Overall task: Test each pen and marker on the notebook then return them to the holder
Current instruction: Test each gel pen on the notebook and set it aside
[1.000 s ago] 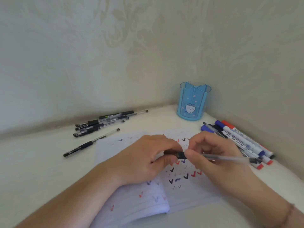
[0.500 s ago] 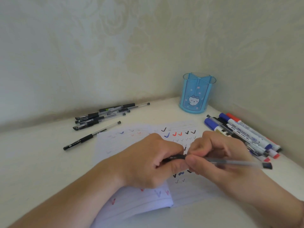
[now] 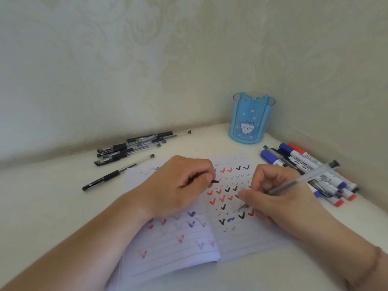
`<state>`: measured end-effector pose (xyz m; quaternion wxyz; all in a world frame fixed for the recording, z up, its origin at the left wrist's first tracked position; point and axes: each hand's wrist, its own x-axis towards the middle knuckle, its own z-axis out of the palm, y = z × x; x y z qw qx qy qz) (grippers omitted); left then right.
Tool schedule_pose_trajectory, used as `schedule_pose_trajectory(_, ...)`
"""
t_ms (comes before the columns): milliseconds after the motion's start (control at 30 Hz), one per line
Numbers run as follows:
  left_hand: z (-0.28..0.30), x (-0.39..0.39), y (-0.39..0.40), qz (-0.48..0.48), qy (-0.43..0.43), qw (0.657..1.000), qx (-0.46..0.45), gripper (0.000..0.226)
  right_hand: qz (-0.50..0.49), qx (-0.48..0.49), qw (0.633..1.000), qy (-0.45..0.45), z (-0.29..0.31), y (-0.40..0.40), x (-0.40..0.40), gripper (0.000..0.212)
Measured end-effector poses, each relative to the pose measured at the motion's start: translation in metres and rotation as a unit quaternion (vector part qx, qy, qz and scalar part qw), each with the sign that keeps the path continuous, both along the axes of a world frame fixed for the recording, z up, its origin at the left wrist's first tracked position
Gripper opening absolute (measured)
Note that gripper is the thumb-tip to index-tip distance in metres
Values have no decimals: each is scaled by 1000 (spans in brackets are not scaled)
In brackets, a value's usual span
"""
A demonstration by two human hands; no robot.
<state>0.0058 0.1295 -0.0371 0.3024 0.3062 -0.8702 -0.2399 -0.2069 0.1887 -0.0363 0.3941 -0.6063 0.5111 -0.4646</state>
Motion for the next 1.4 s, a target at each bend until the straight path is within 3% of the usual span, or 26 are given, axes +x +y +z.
schedule_pose_trajectory(233,-6,1,-3,2,-48,999,-12,8,-18,-21,993,114,-1,5,2,43)
schedule_pose_trajectory(467,-5,0,-2,11,-53,998,-27,22,7,-18,988,155,1,7,4,38)
schedule_pose_trajectory(767,-5,-1,-2,10,-52,998,-39,23,1,-19,987,163,-2,4,2,34)
schedule_pose_trajectory(867,-7,-2,-3,25,-43,998,-48,26,-7,-21,993,119,-1,3,2,40)
schedule_pose_trajectory(1067,-5,-2,-7,64,15,998,-14,29,2,-33,994,-108,11,0,1,30)
schedule_pose_trajectory(1133,-4,-3,-7,59,23,998,-16,34,12,-46,988,-146,12,-1,-2,9)
schedule_pose_trajectory(1233,-3,-5,-5,40,32,998,-23,31,3,-56,986,-157,8,-2,-5,16)
schedule_pose_trajectory(1300,-3,-5,-3,29,48,998,-27,28,22,-49,986,-159,9,-2,-3,5)
schedule_pose_trajectory(1400,-4,-6,-3,21,56,998,-31,23,59,-45,984,-161,9,-2,-3,35)
